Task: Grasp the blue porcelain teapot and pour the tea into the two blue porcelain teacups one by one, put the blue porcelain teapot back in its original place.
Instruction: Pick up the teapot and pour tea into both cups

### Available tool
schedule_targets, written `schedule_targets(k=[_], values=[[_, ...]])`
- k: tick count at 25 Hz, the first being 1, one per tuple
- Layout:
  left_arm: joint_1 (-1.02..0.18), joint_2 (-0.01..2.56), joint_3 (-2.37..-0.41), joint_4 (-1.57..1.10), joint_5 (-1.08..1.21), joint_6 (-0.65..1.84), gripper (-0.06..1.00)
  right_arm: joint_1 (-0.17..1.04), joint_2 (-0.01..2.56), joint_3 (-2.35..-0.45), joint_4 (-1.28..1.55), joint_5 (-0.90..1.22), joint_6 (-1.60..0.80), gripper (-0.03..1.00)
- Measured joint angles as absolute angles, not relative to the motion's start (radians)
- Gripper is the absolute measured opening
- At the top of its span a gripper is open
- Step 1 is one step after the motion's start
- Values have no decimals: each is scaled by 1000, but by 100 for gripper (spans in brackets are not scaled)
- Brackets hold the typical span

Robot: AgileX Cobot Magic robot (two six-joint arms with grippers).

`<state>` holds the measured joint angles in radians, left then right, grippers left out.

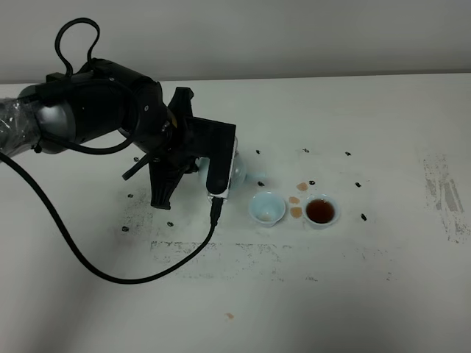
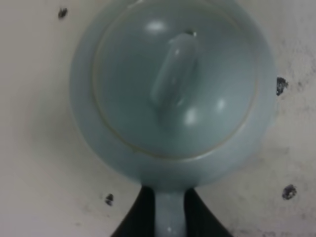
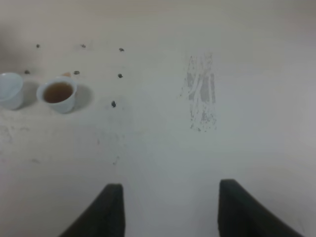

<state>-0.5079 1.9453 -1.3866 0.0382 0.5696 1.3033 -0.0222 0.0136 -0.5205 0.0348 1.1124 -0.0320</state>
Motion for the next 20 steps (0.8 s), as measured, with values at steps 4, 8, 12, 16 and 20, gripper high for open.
schedule_targets(k=[4, 8, 12, 16, 20], values=[[-520, 1945, -1387, 41, 552, 1347, 4, -22, 14, -521, 35, 1112, -32, 42], [-534, 1945, -1387, 73, 549, 1374, 4, -22, 14, -521, 35, 1112, -32, 42], [-541, 1945, -1387, 130, 549, 1380, 4, -22, 14, -521, 35, 1112, -32, 42], [-543, 1945, -1387, 167, 552, 1381, 4, -22, 14, -521, 35, 1112, -32, 42], [-549, 1945, -1387, 213, 553, 1381, 4, -22, 14, -521, 35, 1112, -32, 42]])
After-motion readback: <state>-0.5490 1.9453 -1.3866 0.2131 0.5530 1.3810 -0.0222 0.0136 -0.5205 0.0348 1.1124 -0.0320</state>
